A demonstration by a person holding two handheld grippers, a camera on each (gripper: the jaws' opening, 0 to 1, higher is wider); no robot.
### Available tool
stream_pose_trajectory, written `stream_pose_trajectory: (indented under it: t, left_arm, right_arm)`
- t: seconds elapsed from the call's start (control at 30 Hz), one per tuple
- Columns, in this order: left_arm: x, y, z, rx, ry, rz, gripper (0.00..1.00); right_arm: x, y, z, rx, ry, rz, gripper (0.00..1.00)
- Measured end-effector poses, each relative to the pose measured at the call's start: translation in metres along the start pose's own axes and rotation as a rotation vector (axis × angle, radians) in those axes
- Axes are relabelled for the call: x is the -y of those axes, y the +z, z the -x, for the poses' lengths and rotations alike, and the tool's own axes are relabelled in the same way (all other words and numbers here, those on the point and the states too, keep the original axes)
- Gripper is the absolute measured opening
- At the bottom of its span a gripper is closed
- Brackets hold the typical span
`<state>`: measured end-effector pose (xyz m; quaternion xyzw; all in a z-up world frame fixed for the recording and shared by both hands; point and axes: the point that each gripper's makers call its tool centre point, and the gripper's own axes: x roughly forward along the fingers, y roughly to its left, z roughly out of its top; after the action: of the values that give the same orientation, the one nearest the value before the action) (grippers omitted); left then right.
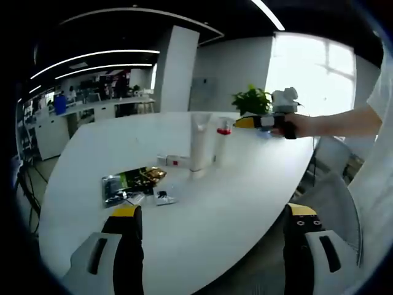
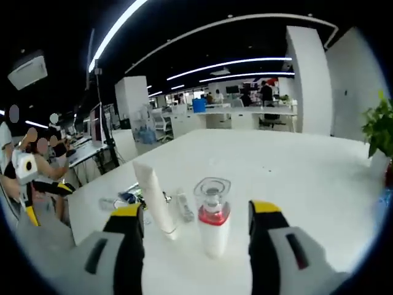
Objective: Arrange the skincare products in the storage area until every visible bottle or jar stands upright without overlapping.
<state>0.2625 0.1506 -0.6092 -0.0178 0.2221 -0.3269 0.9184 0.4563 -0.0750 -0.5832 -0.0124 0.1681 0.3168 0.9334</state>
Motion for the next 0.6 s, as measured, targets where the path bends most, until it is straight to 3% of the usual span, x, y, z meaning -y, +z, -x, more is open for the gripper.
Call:
stream_pose_trajectory:
  t: [0.17,0.6]
  left_arm:
    - [-0.005,0.000,0.001,0.006,0.012,0.016,0.92]
    - [-0.012,-0.002,0.000,0.005,0.034,0.057,0.90]
  right_arm:
    - [0.009,0.000,-0.013,-0.014,0.011,0.007,0.64]
    - [0.007,-0.016,-0.029,-0.063,0.032,0.064,0.48]
